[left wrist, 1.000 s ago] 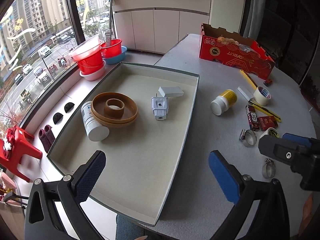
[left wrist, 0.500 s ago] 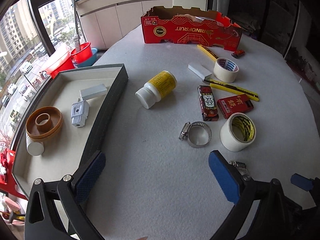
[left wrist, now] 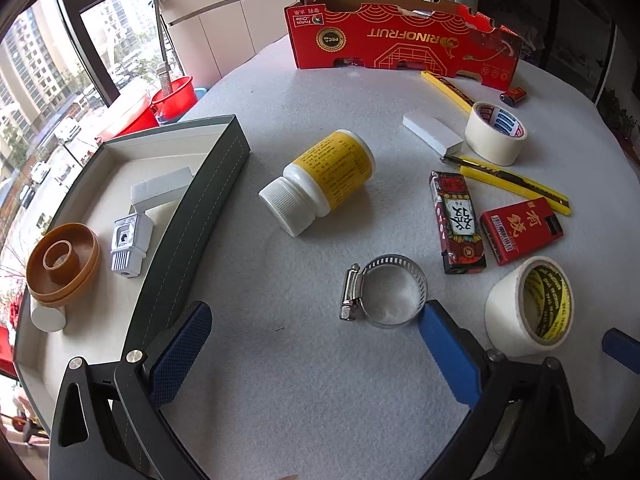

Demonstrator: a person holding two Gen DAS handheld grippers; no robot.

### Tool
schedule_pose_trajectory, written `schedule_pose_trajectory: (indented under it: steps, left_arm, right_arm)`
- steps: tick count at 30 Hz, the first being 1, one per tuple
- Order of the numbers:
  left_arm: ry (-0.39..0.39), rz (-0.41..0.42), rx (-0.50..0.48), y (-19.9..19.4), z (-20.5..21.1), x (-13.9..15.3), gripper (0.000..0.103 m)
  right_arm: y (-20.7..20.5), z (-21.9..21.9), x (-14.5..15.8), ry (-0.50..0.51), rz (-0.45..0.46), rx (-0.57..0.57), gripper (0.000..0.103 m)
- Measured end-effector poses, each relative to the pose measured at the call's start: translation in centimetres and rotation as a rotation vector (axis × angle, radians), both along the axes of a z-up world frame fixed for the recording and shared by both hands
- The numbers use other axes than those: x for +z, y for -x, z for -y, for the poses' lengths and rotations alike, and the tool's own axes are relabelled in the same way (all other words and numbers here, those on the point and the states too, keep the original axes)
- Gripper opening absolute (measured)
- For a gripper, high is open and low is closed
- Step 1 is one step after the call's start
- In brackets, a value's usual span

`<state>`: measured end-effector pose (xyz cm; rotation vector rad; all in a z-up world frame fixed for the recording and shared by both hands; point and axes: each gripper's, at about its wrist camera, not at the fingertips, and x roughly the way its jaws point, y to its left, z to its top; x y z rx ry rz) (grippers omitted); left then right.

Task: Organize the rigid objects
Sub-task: 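Grasp the white masking tape roll by its rim with the right gripper, then grasp the metal hose clamp with the left gripper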

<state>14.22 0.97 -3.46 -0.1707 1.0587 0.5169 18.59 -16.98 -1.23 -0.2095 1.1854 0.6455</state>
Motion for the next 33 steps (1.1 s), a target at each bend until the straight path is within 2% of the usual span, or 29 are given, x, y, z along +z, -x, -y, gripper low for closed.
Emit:
schedule_pose_trajectory:
  steps: [7, 13, 14, 17, 19, 25, 27, 29, 33]
  left_arm:
    - [0.086, 0.018, 0.060, 0.6, -2.4, -0.3, 0.103]
    - [0.070, 0.021, 0.069, 0.4, -2.4, -0.3, 0.103]
    - [0.066, 0.020, 0.071, 0.3, -2.4, -0.3, 0.103]
    - [0.067, 0.016, 0.067, -0.2, -2.2, -0.3, 0.103]
    - [0.061, 0.017, 0.056, -0.5, -1.7, -0.2, 0.103]
    - [0.048, 0.033, 0.005, -1.7, 0.1, -0.1, 0.103]
    - [0.101, 0.056, 0.009, -1.9, -0.4, -0.5, 0.103]
    - [0.095, 0.072, 0.023, -2.1, -0.7, -0.5, 0.103]
    - [0.119, 0.020, 0.019, -2.7, -0.8, -0.6, 0.102]
  right_arm:
    - [-0.9, -4.4, -0.8, 0.052, 0.089, 0.146, 0.102]
    - [-1.4, -6.0, -1.3, 0.053, 0.137, 0.207, 0.100]
    - [-1.3, -6.1, -1.3, 0.061, 0.157, 0.209, 0.097]
    - [-1.1, -6.0, -0.9, 0.047, 0.185, 0.219, 0.076]
    - [-1.1, -5.8, -0.6, 0.040, 0.190, 0.217, 0.050]
    - [-0.9, -2.3, -0.3, 0.043, 0.147, 0.158, 0.050]
    - [-1.0, -1.0, -0.3, 0.035, 0.132, 0.124, 0.050]
    - [-0.9, -0.3, -0.2, 0.029, 0.124, 0.107, 0.050]
    - [-0.7, -0.1, 0.0, 0.037, 0.123, 0.085, 0.050]
